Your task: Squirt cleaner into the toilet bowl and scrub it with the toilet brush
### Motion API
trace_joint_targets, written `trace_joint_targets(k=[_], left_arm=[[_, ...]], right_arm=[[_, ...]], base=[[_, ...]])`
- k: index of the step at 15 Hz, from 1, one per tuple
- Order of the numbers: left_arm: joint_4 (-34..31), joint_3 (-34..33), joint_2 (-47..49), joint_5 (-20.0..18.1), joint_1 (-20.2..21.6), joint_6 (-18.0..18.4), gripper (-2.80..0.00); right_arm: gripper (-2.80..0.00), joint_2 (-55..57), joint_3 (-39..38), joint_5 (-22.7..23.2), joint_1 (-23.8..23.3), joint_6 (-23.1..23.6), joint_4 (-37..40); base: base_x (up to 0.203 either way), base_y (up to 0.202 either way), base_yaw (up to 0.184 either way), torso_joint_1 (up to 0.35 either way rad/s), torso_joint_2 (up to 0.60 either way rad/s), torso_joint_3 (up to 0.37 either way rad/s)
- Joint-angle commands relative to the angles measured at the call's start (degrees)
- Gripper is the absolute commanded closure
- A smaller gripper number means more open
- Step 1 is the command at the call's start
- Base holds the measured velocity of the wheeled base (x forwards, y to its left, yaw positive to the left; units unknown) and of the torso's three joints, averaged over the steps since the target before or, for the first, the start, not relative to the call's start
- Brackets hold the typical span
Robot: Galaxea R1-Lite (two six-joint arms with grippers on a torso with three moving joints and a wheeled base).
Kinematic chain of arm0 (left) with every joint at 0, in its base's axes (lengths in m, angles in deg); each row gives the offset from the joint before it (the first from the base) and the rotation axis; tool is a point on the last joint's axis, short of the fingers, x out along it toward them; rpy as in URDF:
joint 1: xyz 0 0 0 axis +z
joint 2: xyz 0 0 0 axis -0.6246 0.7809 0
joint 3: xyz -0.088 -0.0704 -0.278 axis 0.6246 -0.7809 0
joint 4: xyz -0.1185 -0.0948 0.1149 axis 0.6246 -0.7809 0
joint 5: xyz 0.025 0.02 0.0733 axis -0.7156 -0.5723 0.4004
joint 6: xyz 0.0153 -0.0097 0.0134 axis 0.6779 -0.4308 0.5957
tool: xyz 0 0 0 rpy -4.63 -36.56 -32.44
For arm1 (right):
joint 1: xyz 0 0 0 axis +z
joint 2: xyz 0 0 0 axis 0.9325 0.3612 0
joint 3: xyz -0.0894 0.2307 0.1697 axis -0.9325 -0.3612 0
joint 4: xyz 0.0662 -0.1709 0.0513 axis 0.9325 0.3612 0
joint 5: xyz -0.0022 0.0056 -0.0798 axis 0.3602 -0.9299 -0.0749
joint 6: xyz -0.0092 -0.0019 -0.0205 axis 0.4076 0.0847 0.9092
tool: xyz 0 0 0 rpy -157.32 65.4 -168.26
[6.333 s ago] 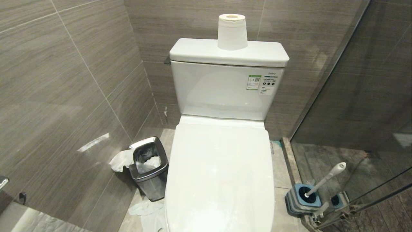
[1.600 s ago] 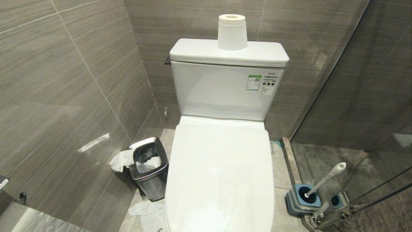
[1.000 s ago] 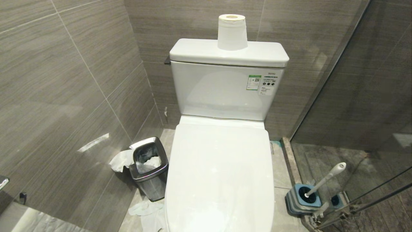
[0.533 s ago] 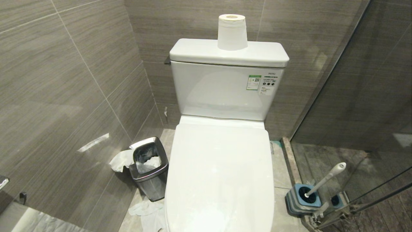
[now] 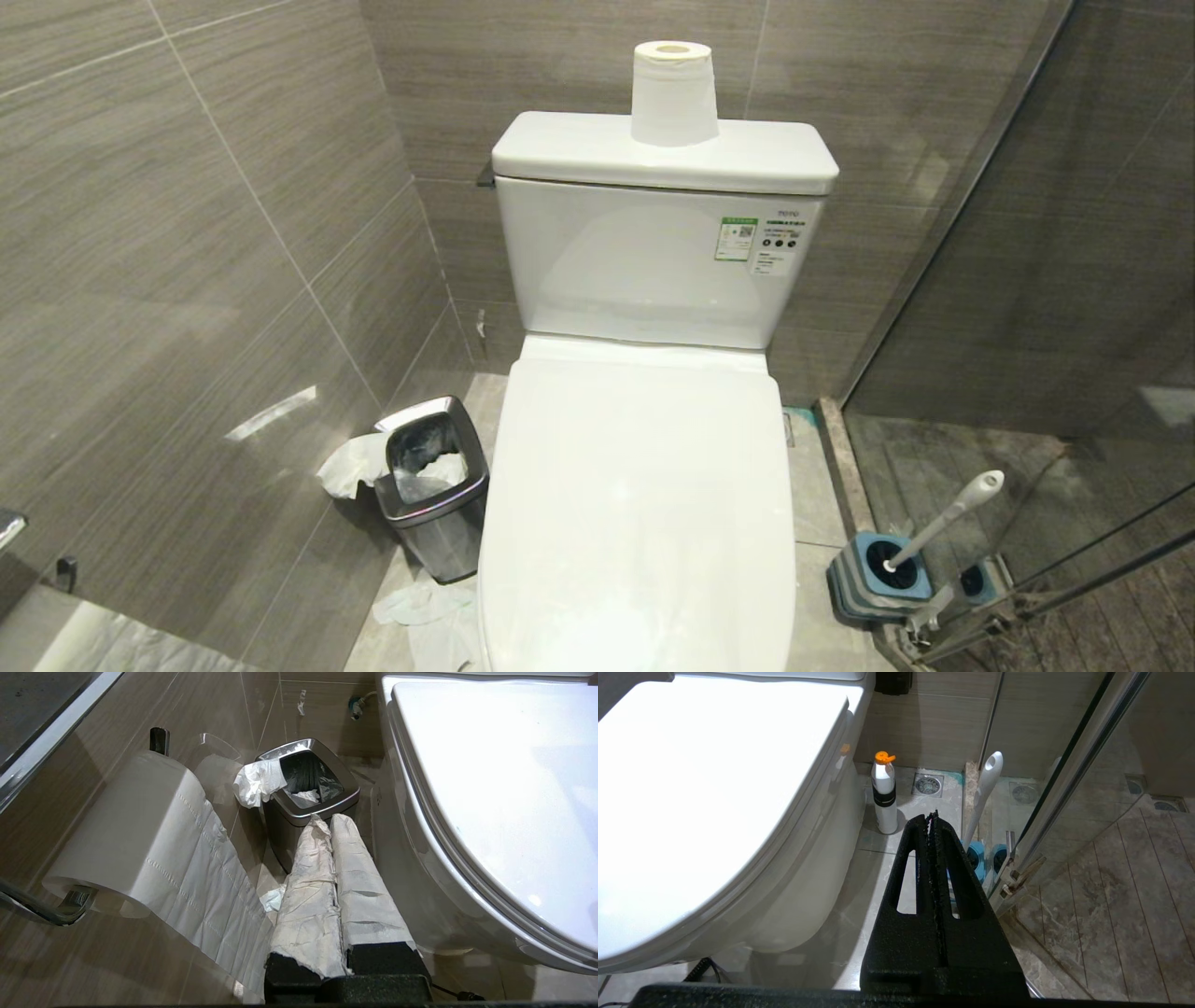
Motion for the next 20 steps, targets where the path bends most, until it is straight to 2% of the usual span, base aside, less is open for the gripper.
trace_joint_targets(k=[1,20], left_arm=[[0.01,0.00,0.06,-0.02,0.01,0.05,0.00],[0.01,-0.09,0.06,0.07,0.01,-0.13,0.00]], right_arm=[[0.00,0.03,-0.01,-0.03,0.02,-0.02,0.01],[0.00,0.00,-0.04,-0.03,0.05,-0.10,-0.16]], base=[[0.000,0.000,0.000,0.000,0.00,0.000],[0.000,0.000,0.000,0.000,0.00,0.000]])
